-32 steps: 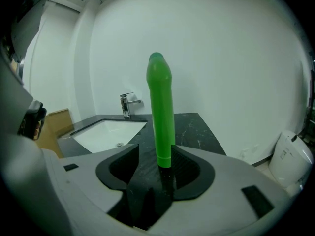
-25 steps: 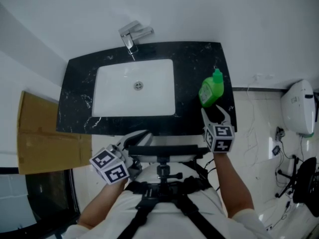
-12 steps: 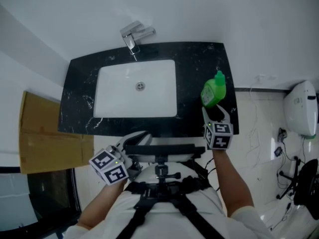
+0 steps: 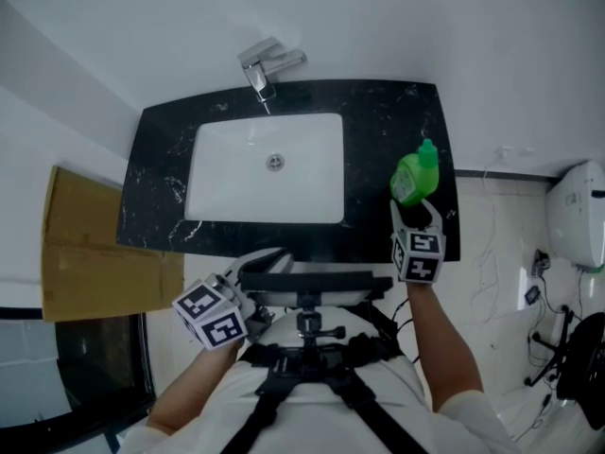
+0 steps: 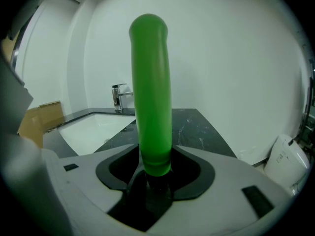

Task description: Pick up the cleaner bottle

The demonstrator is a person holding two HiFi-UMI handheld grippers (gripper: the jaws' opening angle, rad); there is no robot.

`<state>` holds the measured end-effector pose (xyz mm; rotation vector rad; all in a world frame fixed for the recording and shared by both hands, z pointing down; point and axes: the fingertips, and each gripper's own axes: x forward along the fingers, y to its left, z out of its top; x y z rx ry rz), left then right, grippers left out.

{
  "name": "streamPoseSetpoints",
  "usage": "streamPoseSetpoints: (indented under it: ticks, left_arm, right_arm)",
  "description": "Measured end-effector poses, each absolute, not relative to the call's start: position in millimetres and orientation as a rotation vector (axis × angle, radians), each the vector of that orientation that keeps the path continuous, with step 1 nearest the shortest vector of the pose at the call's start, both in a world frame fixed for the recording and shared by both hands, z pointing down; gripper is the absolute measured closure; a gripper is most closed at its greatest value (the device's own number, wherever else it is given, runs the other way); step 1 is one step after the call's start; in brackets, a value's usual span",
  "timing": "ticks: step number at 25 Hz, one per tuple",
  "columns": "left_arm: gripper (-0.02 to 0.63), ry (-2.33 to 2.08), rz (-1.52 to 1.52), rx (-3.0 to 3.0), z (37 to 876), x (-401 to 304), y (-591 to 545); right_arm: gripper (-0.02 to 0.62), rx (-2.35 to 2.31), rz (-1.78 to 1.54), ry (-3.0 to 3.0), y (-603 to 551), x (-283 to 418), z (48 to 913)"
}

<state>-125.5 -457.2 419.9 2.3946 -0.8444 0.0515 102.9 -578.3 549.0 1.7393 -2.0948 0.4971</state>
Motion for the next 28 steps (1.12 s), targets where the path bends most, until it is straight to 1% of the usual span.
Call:
streamPoseSetpoints:
  ticks: [16,28]
  left_arm:
    - [0.561,-0.867,0.068,2.396,420,-124,-454]
    - [0.561,-0.866,0.081,2.387,423,-121,-451]
  right_arm:
    - [0.380,1.719,0.404,-2.122,-591,101,546]
    - [0.379,1.764,0.408,-2.136,-603,99,543]
